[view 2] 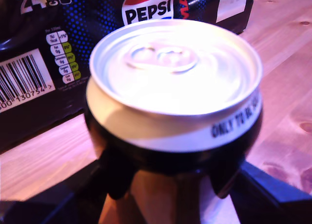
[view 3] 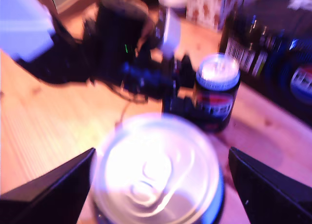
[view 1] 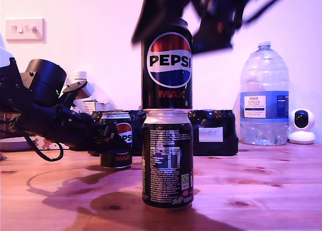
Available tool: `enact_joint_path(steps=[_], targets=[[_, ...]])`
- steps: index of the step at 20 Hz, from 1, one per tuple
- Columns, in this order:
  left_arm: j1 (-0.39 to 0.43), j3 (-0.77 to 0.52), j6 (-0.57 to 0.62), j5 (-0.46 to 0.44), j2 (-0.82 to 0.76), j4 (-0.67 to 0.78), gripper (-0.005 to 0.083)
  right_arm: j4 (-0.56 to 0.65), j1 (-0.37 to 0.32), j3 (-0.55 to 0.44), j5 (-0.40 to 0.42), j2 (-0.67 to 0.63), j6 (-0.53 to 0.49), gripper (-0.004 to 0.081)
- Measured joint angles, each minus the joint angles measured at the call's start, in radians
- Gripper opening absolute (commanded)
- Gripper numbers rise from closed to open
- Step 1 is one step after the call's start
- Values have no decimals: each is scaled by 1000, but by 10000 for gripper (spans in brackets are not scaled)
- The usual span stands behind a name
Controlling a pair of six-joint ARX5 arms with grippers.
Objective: Stack up the Pepsi cans on top of each other
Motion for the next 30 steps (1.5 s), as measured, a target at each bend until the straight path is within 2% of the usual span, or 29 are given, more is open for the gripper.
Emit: enact_joint_path(steps=[7,9,10,11,12,14,15,18,20,25,30], targets=[[0,0,0,0,0,0,389,-44,0,54,0,-161,0,781],[0,0,0,0,0,0,389,-87,0,73,5,-187,-5,746],[0,0,0,0,0,0,389,-112,0,87,27,-191,-10,692],[0,0,0,0,0,0,389,-135,0,99,54,-192,-22,599],[0,0,0,0,0,0,389,-147,0,109,83,-192,-23,446],[0,0,-1,1,0,0,389,-180,-2,127,120,-192,-23,83],[0,0,-1,7,0,0,389,-209,-2,140,125,-192,-29,-23],[0,0,-2,11,-12,-23,389,-244,-10,167,128,-191,-75,-10],[0,0,-2,14,-32,-63,389,-286,-28,185,126,-191,-165,-10],[2,-3,-4,13,-194,-233,389,-390,-53,187,132,-219,-319,-10],[2,-2,3,19,-414,-439,390,-476,-82,188,155,-375,-337,-10]])
